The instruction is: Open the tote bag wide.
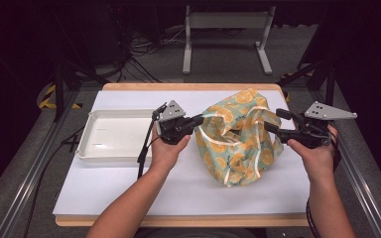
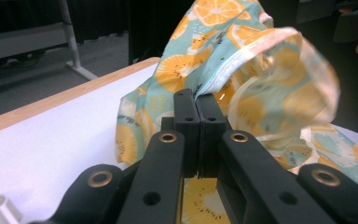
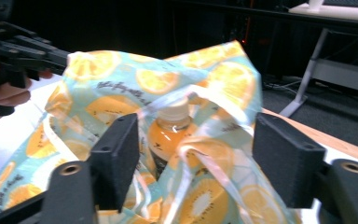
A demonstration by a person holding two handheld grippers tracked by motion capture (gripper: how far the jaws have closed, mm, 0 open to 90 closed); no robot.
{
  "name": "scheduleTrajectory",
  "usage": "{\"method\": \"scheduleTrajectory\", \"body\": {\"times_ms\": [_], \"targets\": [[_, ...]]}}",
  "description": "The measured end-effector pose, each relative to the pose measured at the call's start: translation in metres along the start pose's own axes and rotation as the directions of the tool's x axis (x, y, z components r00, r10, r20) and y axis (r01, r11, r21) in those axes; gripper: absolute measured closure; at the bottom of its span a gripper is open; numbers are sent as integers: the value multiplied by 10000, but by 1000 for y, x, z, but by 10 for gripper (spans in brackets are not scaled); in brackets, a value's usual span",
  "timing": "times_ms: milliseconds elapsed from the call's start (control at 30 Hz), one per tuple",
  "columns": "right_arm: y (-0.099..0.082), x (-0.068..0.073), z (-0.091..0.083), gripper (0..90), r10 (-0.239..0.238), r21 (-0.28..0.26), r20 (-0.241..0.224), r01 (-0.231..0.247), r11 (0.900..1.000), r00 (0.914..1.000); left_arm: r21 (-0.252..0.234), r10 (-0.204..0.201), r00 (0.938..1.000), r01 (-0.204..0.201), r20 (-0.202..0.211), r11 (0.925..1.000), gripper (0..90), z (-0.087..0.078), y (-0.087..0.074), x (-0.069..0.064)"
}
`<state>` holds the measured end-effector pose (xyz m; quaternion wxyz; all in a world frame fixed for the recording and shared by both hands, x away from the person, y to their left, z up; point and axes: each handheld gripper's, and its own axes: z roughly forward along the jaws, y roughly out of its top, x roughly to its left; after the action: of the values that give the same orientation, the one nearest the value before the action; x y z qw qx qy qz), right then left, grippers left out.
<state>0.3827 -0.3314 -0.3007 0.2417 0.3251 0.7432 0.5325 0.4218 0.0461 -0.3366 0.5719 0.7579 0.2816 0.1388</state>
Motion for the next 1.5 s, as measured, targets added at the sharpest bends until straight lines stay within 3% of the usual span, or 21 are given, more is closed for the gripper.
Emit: {"method": "scheduleTrajectory", "body": {"times_ms": [233, 400, 467, 500, 533, 600, 667, 767, 1200, 1500], "targets": [[-9, -9, 9, 275, 381, 88, 73, -382, 9992, 9992, -134, -170, 9995, 166, -255, 9998, 891, -8, -1, 9], [-16, -15, 17, 292, 377, 249, 190, -382, 9990, 9991, -270, -205, 9990, 194, -386, 9994, 891, -13, -2, 14], [-19, -17, 18, 455, 199, 411, 250, -210, 9989, 9995, -329, -292, 9986, 277, -450, 9991, 891, -16, -2, 16], [-19, -17, 18, 455, 199, 411, 250, -210, 9989, 9995, -329, -292, 9986, 277, -450, 9991, 891, -16, -2, 16], [-20, -18, 17, 612, -14, 473, 177, 5, 9989, 9998, -357, -267, 9985, 250, -477, 9991, 891, -18, -2, 18], [-20, -18, 17, 664, -120, 472, 226, 110, 9988, 9997, -377, -269, 9984, 250, -503, 9990, 891, -18, -3, 19], [-20, -18, 15, 801, -232, 398, 189, 224, 9990, 9996, -389, -286, 9981, 265, -547, 9989, 891, -19, -3, 20], [-17, -17, 14, 886, -446, 265, 97, 444, 9987, 9990, -367, -289, 9973, 265, -670, 9990, 890, -19, -3, 23], [4, -23, 19, 896, -660, 340, 36, 658, 9973, 9978, -279, -355, 9916, 323, -1243, 9991, 889, -11, 2, 35], [8, -35, 35, 896, -422, 537, 116, 415, 9977, 9990, -7, -773, 9838, 782, -1619, 9969, 889, 6, 1, 48]]}}
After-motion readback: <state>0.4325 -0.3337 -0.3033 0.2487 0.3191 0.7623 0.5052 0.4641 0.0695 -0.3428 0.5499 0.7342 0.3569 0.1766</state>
